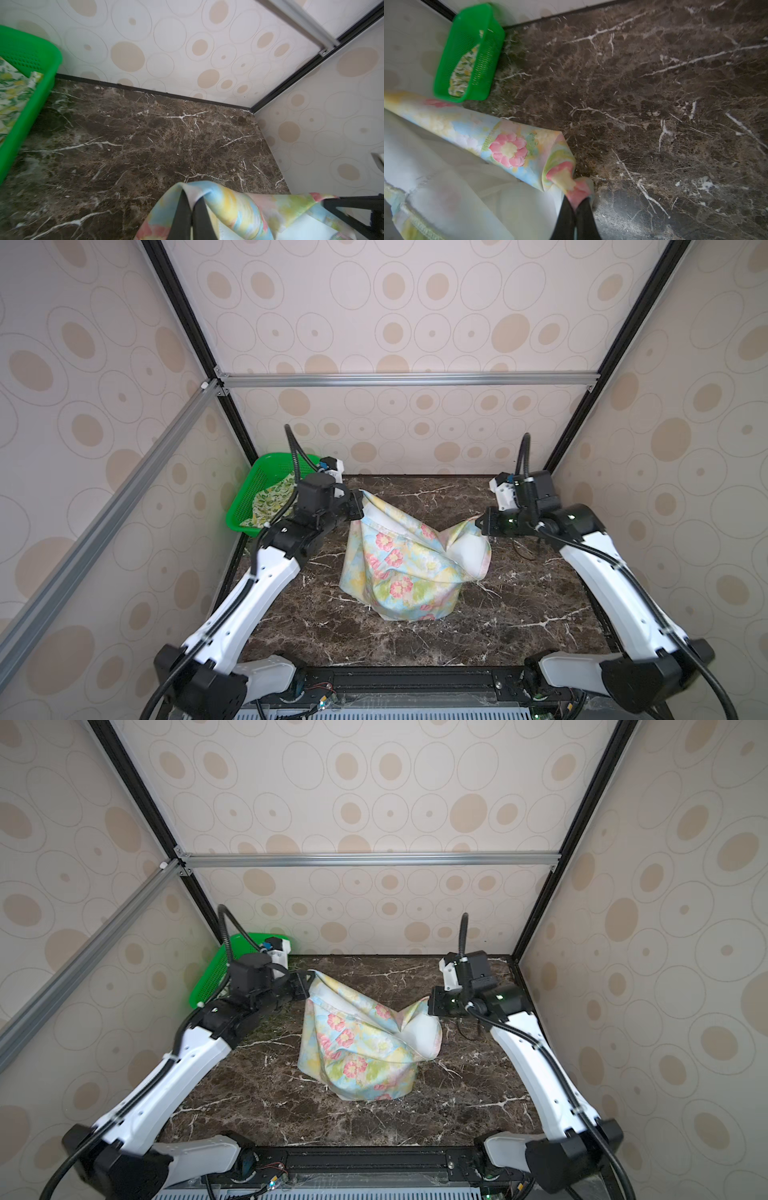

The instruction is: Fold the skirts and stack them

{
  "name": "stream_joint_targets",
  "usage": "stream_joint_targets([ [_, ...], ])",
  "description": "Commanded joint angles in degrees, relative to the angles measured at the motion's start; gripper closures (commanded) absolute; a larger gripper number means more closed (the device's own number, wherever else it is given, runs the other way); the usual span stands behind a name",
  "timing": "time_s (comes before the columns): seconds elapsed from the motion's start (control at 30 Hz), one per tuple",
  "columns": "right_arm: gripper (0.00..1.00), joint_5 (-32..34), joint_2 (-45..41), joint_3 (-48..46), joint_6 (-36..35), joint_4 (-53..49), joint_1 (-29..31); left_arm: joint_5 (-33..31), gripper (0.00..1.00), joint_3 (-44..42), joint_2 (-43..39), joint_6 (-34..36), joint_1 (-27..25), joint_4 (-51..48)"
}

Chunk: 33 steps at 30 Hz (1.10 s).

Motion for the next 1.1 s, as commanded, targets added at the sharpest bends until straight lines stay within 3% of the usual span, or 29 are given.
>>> stream_joint_targets([
  [0.0,0.87,4.9,6.4,-3.9,-0.3,6.9,-0.6,3.8,0.82,-3.2,7.0,0.4,1.3,10.9],
  [0.07,0.62,6.4,10.0,-6.5,0.3,11.3,-0.8,3.0,0.43,-4.6,10.5,0.7,1.6,14.6],
  [0.1,0.56,7.5,10.9,-8.1,-0.4,13.6,-0.5,2.1,0.33,-5.1,11.5,0.8,1.9,15.6],
  [0.17,0.48,10.2,10.2,-10.6,-0.1,15.7,-0.5,0.6,0.29,-5.2,12.4,2.5,2.1,15.7],
  [0.33,0.42,12.0,0.8,-17.0,-2.4,15.2,0.1,-7.6,0.26,-6.6,7.5,8.4,2.2,5.7],
  [0.53,0.44,10.4,-9.3,-28.3,2.1,11.2,5.8,-6.4,0.29,-17.9,-1.2,6.5,2.3,-4.4],
  [0.73,0.45,5.2,-15.1,-42.1,11.9,16.1,12.5,-2.2,0.33,-31.7,-6.9,0.8,2.3,-2.4],
  [0.93,0.46,4.2,-14.5,-46.9,15.3,17.6,16.6,-3.6,0.34,-36.1,-7.4,-0.2,2.2,-4.5],
  [1.07,0.46,3.2,-15.1,-50.0,16.5,21.0,16.7,-2.1,0.33,-38.8,-6.8,-1.6,2.3,0.1],
])
